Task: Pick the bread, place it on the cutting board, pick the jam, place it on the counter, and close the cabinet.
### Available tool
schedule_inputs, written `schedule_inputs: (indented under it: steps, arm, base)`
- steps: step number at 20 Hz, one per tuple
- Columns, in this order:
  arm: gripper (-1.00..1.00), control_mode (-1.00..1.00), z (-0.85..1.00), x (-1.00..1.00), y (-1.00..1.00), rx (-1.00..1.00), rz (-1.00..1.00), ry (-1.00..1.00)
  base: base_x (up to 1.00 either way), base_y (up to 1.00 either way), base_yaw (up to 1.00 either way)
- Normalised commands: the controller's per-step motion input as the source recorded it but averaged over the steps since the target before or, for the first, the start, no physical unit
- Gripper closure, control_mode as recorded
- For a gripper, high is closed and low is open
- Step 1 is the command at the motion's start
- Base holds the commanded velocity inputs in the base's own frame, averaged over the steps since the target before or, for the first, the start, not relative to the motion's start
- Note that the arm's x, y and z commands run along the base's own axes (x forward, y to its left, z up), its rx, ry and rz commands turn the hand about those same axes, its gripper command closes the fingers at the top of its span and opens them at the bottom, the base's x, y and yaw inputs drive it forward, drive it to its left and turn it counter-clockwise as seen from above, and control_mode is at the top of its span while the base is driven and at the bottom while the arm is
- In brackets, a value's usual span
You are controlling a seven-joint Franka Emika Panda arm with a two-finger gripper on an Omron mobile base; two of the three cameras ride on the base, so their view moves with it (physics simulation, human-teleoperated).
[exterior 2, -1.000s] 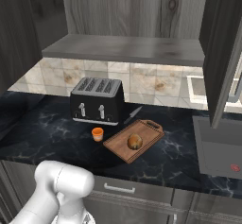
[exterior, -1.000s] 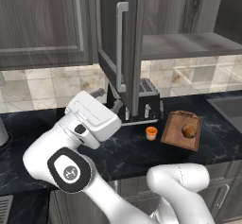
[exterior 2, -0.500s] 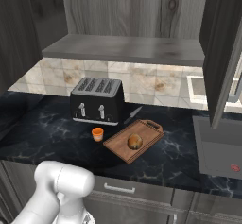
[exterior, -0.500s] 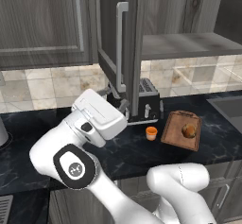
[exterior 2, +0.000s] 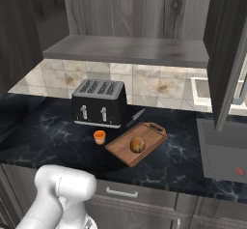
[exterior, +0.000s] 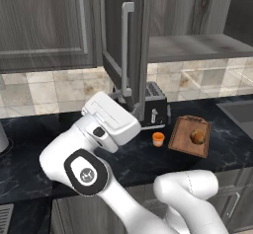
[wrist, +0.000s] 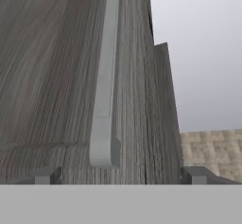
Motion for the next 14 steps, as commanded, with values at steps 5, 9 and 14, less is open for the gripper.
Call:
schedule_inputs:
  steps: [5,9,14]
  arm:
    - [-1.00,-1.00,0.00,0.05,-0.10,0.00,-0.01,-0.02]
    - [-1.00,-1.00,0.00,0.11,-0.06,0.00,-0.02,-0.01]
    - [-1.00,-1.00,0.00,0.09,-0.09,0.00,-0.02,-0.01]
  base:
    - [0.00,0.00,0.00]
    - [0.00,0.00,0.00]
    - [0.00,0.00,0.00]
